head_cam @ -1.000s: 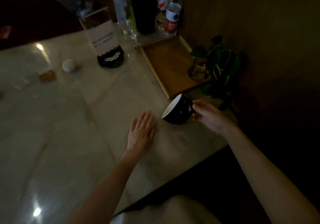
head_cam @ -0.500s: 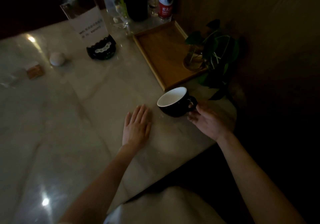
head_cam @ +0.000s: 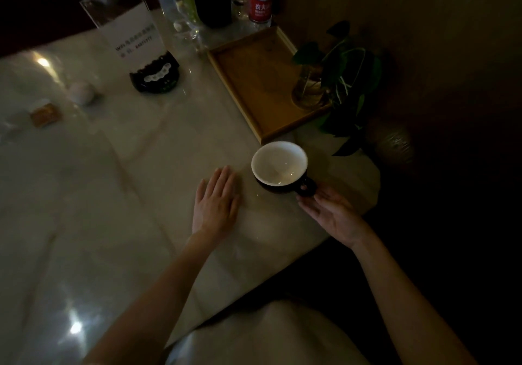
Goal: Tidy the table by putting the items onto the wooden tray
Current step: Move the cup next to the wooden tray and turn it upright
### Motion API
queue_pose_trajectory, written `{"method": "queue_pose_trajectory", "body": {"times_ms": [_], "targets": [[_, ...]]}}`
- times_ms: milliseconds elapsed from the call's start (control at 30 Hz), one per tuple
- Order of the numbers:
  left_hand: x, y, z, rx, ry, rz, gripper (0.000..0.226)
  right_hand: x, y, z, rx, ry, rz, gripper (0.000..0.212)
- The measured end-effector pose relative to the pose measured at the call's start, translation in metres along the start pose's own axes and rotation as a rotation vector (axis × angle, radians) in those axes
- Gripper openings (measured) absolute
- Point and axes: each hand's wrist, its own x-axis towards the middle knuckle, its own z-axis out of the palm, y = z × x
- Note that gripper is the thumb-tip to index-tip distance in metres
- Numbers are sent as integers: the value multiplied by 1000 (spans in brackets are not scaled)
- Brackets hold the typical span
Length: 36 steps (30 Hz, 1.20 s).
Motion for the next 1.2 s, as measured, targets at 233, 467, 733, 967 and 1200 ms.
{"method": "queue_pose_trajectory", "body": {"times_ms": [233, 467, 733, 967, 1200], "targets": [[1, 2, -1, 1, 19, 5, 59, -4, 7, -10, 69, 53, 4, 77], [0, 2, 0, -5, 17, -10, 60, -8, 7, -10, 23, 111, 13, 63], [-1, 4, -3, -5, 1, -4, 60, -11, -3, 1, -512, 309, -61, 21], [6, 18, -11, -76, 58, -96, 64, -17, -7, 33, -1103, 478, -332, 40], [6, 21, 0, -54, 28, -96, 63, -8, 12, 58, -1077, 553, -305, 62]]}}
